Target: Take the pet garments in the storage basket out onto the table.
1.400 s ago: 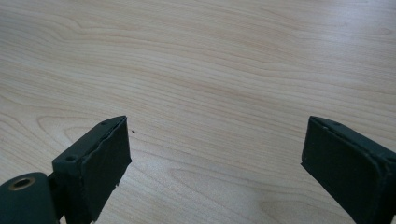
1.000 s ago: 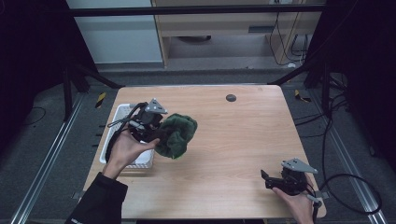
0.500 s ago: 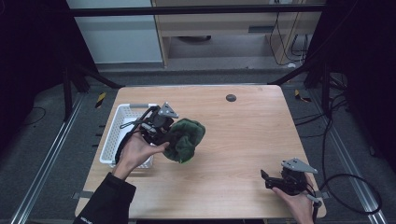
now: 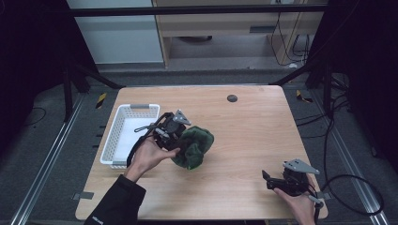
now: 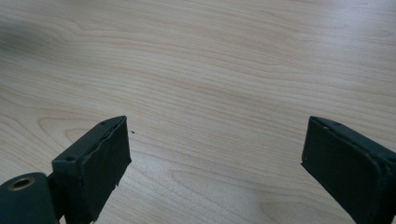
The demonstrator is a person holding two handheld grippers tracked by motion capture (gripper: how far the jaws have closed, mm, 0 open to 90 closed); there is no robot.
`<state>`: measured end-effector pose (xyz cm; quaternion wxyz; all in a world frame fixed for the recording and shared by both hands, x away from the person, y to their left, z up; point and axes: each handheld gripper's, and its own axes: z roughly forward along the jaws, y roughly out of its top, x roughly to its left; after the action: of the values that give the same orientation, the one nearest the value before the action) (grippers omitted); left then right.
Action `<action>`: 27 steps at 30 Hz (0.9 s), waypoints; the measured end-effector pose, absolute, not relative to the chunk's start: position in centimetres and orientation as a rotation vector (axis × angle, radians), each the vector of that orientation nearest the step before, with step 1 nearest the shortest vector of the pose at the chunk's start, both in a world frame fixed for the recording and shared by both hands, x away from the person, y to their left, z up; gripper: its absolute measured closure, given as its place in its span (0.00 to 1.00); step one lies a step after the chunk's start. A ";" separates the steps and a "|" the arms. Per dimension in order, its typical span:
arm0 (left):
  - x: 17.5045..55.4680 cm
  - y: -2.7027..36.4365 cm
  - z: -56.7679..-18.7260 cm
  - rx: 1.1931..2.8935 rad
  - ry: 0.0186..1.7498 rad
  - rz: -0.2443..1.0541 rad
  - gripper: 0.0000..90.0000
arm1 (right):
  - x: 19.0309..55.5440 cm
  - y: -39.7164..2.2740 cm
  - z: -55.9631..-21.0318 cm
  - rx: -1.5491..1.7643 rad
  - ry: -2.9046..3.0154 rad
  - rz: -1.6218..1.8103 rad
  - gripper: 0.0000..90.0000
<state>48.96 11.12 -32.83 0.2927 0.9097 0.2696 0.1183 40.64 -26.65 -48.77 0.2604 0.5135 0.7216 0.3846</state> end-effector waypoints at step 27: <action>49.7 6.7 -38.1 2.509 0.672 0.188 0.82 | 40.6 -26.6 -48.8 1.393 1.953 1.053 0.08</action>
<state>49.70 6.71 -38.11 0.2656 0.9288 0.2488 0.0697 40.60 -26.65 -48.79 0.2580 0.5138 0.7201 0.3884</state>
